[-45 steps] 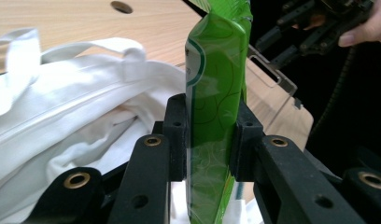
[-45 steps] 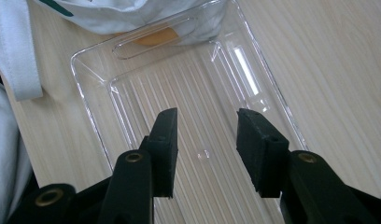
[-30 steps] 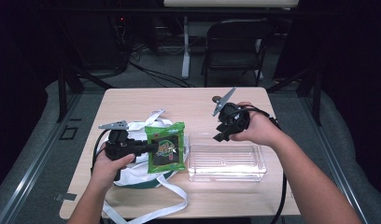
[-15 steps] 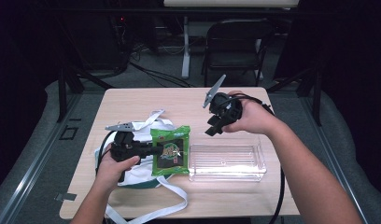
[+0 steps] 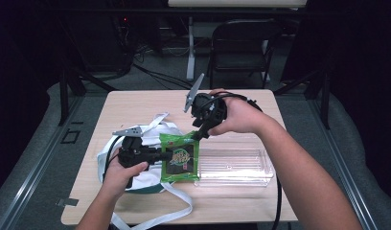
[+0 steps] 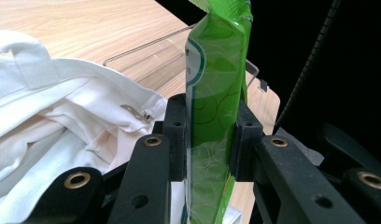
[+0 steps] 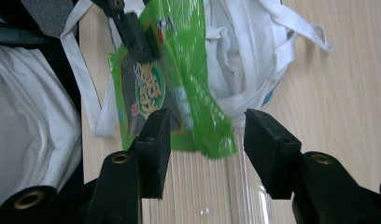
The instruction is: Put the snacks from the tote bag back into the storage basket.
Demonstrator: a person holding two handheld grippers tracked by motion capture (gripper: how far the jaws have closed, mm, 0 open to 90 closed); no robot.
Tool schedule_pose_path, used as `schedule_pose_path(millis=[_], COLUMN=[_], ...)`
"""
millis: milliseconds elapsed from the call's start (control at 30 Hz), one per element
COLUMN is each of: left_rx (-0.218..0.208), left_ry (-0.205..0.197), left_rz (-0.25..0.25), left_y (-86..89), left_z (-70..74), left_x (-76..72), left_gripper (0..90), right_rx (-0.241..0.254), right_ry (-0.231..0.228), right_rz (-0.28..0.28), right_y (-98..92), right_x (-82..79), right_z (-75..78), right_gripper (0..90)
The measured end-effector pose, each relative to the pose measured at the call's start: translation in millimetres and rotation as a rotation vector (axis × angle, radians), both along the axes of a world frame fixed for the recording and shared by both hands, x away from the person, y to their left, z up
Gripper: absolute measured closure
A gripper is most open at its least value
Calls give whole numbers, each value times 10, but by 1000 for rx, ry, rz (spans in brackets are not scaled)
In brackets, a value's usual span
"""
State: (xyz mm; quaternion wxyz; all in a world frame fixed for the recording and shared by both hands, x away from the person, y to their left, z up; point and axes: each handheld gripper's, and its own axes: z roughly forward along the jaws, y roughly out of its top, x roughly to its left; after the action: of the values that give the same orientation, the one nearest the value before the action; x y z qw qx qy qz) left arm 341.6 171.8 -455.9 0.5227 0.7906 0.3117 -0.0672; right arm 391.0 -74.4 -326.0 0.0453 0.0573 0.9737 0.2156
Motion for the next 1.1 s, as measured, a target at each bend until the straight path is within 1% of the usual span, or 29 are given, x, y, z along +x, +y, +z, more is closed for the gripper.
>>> schedule_pose_path(millis=[100, 133, 300, 333, 400, 433, 533, 633, 700, 733, 767, 800, 833, 867, 967, 1000, 1033, 1100], left_rx=[1, 7, 6, 7, 4, 5, 1, 8, 6, 5, 5, 4, -4, -3, -2, 2, 4, 5], left_ry=[2, 2, -1, -3, -8, -15, -24, -31, -35, -44, -44, -47, -44, -54, -60, -67, -81, -87], left_rz=[-5, -15, -31, -35, -38, -41, -42, -45, -45, -48, -48, -47, -45, -47, -48, -51, -52, -54], left_y=[-25, -54, -97, -101, -111, -111, -120, -121, -126, -128, -128, -128, -129, -127, -132, -135, -139, -139], left_z=[-10, -18, -20, -17, -9, -5, 1, 4, 5, 11, 11, 15, 18, 22, 24, 25, 27, 30], left_x=[-7, -15, -29, -31, -42, -43, -53, -52, -57, -60, -60, -63, -68, -69, -74, -76, -80, -82], left_gripper=[732, 732, 732, 733, 733, 732, 733, 733, 733, 733, 734, 733, 733, 733, 734, 734, 734, 734], right_rx=[1, -16, -33, -48, -46, -59, -74, -85, -101, -105, -105, -120, -120, -128, -137, -138, -140, -147], right_ry=[-2, 0, 15, 17, 21, 25, 47, 55, 69, 75, 75, 91, 91, 115, 125, 140, 144, 145], right_rz=[4, 20, 35, 42, 42, 43, 47, 52, 61, 66, 66, 67, 67, 69, 77, 79, 83, 87], right_y=[42, 96, 172, 199, 210, 224, 262, 282, 318, 329, 329, 350, 350, 374, 394, 414, 420, 427], right_x=[-1, -6, -14, -12, -10, -6, 6, 10, 10, 12, 12, 13, 13, 8, 0, -7, -7, -8], right_z=[13, 11, -39, -56, -72, -76, -130, -154, -196, -210, -210, -240, -240, -277, -298, -316, -320, -323], right_gripper=[500, 496, 487, 485, 485, 485, 486, 485, 486, 486, 486, 489, 489, 499, 507, 522, 527, 532])
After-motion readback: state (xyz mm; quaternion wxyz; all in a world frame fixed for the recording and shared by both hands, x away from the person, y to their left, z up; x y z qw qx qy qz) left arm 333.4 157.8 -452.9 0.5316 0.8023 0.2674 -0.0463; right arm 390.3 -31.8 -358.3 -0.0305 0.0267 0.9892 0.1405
